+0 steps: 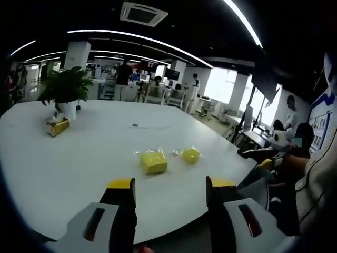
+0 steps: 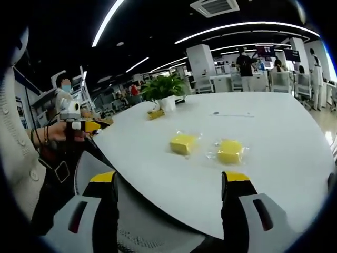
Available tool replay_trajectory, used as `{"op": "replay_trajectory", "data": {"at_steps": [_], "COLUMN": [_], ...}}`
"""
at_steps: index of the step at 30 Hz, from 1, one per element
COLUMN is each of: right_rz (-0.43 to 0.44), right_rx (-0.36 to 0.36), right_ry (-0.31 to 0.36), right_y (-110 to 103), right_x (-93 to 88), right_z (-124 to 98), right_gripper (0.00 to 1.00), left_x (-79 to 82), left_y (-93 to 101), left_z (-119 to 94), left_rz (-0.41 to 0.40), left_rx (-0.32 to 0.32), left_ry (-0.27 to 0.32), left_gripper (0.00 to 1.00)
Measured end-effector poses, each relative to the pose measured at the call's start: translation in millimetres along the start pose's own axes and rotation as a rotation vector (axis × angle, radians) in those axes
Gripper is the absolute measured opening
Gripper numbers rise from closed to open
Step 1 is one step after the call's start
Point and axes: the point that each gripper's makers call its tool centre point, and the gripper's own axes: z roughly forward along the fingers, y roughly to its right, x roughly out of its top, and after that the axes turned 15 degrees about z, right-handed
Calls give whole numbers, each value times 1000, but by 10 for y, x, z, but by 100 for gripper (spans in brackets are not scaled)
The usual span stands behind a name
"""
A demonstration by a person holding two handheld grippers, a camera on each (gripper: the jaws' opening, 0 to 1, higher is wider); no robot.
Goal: Compare the silicone blocks by pressing each to a similar depth, holding the contact briefly, and releasing to observe deformation and rebound differences across the visible hardness samples.
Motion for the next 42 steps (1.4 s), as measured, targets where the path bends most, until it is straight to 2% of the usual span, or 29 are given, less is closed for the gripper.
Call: {"op": "replay_trajectory", "data": {"at_steps": [1, 3, 8, 9, 12, 14, 16, 20, 21, 23, 24, 26, 28, 30, 31, 32, 34, 38, 39, 40, 42], "right_rz": [0, -1, 9, 16, 16, 29, 41, 55, 63, 82, 85, 91, 101, 115, 123, 128, 144, 160, 166, 170, 177], "right_rx": [4, 9, 18, 20, 16, 22, 24, 23, 23, 27, 27, 24, 19, 13, 7, 3, -2, -12, -15, -17, -23], "right_ry": [5, 12, 24, 28, 25, 29, 34, 38, 44, 55, 56, 54, 53, 51, 48, 49, 50, 42, 41, 41, 41], "right_y": [1, -1, 30, 44, 91, 131, 162, 211, 224, 235, 239, 245, 272, 299, 316, 326, 349, 372, 375, 380, 396], "right_x": [16, 37, 66, 72, 60, 58, 61, 61, 67, 85, 87, 88, 83, 71, 62, 60, 49, 13, 7, 7, 7], "right_z": [-3, -3, 1, 4, 20, 27, 38, 71, 78, 87, 89, 101, 114, 124, 129, 132, 145, 172, 176, 182, 191], "right_gripper": [75, 74, 74, 74, 74, 73, 73, 72, 72, 72, 72, 72, 72, 72, 72, 72, 72, 71, 71, 71, 70], "left_x": [124, 348, 826, 963, 1230, 1365, 1442, 1491, 1447, 1419, 1350, 1267, 1129, 873, 778, 670, 406, -102, -267, -380, -476], "left_y": [57, 103, 231, 254, 303, 358, 376, 470, 519, 551, 561, 591, 562, 547, 536, 552, 539, 411, 384, 369, 357], "left_z": [38, 112, 351, 439, 682, 892, 1136, 1573, 1723, 1926, 2091, 2347, 2545, 2781, 2870, 2992, 3143, 3357, 3398, 3443, 3462], "left_rz": [-43, -76, -175, -212, -270, -298, -316, -357, -367, -374, -388, -407, -424, -388, -385, -370, -443, -435, -475, -502, -586], "left_rx": [-26, -42, -118, -141, -199, -253, -275, -334, -354, -364, -362, -375, -352, -331, -319, -333, -317, -259, -232, -222, -180], "left_ry": [33, 89, 167, 193, 225, 222, 204, 168, 133, 121, 93, 76, 32, -55, -79, -90, -156, -259, -306, -327, -343], "left_gripper": [49, 50, 52, 52, 55, 55, 55, 47, 45, 41, 41, 44, 49, 53, 54, 54, 54, 54, 54, 55, 57]}}
